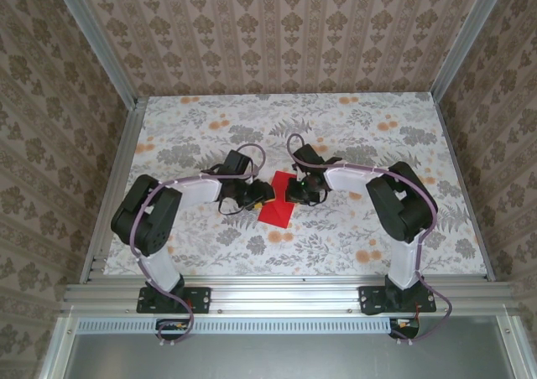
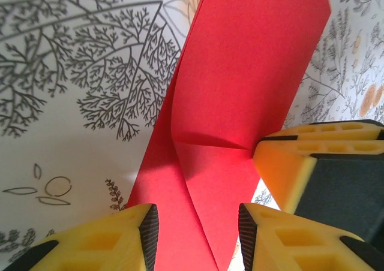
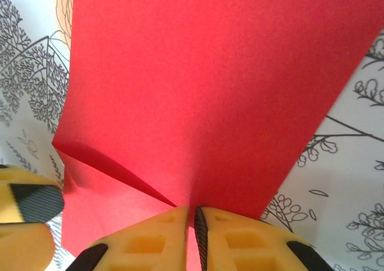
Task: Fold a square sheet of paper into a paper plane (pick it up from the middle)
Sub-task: Turn over the paper at the center of the table.
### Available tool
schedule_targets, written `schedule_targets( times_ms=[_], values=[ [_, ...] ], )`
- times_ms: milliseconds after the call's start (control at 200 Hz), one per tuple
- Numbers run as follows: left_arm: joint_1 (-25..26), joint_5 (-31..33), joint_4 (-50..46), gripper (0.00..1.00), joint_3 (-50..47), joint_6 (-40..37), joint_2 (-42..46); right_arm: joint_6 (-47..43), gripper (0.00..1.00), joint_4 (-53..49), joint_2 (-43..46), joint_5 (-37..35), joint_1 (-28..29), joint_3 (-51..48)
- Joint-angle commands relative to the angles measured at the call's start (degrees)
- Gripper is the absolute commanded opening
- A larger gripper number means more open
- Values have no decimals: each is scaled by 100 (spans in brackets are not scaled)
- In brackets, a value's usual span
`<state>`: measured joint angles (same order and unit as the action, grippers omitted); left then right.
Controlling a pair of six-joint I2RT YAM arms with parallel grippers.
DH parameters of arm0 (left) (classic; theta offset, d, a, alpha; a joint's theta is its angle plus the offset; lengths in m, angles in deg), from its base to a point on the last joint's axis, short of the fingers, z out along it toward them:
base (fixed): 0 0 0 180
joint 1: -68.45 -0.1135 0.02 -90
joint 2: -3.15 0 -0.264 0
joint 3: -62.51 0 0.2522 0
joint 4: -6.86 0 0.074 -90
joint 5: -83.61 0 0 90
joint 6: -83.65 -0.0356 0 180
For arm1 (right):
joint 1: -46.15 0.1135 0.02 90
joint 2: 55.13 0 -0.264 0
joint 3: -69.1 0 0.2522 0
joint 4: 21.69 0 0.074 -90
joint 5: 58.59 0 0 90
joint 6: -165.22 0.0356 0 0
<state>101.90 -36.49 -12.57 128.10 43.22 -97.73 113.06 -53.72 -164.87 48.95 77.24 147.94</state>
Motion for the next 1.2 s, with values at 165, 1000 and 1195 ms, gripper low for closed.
schedule_targets(
  times_ms=[165,1000,1195],
  values=[
    [74,-416,233,39,225,133,-335,390,15,371,-217,281,-129,-525],
    [-67,1220,-1207,3,437,-1220,900,614,53,879,1890,-76,-607,-1005],
    [89,3549,-3198,4,1208,-2069,1578,395,74,557,2870,-1339,-746,-1481]
  ],
)
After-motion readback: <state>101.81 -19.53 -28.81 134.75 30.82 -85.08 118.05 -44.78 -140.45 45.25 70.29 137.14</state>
